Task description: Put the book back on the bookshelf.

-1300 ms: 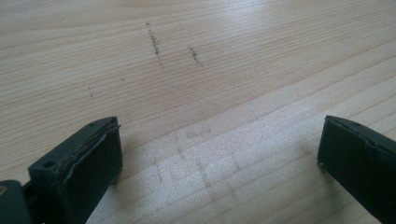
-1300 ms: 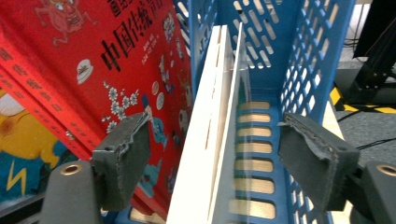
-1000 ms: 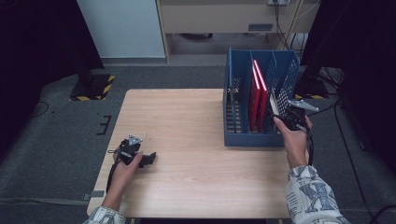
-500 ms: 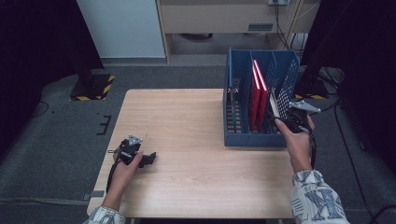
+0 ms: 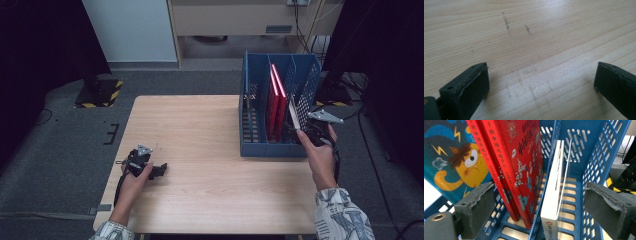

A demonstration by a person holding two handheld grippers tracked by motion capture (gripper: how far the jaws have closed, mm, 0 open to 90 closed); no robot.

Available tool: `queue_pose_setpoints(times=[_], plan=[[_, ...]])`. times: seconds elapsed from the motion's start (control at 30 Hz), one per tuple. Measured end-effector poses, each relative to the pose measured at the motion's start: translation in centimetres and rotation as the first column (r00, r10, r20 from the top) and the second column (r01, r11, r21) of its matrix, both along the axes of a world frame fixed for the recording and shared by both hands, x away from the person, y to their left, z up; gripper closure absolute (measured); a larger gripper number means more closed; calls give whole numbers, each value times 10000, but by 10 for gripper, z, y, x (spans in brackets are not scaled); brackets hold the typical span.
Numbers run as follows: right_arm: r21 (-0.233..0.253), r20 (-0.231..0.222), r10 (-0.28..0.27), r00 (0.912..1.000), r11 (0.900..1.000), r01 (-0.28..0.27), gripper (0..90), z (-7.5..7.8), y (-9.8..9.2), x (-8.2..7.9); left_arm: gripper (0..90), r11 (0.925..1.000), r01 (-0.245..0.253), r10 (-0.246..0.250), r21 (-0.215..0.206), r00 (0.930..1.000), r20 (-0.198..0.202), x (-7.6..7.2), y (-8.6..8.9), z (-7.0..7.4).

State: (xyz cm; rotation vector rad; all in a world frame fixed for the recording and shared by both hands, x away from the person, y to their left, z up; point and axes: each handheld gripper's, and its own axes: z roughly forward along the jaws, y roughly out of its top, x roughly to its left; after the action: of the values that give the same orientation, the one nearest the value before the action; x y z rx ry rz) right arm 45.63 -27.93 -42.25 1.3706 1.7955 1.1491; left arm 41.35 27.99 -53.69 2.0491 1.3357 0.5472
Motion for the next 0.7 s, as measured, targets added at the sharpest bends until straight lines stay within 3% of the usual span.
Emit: queue_pose_setpoints(times=[0.7], plan=[[-388,388,798,9961,9962,-783,100,13,10,-30,0,10000,-9,9,-2,10000,3,0,0,0]])
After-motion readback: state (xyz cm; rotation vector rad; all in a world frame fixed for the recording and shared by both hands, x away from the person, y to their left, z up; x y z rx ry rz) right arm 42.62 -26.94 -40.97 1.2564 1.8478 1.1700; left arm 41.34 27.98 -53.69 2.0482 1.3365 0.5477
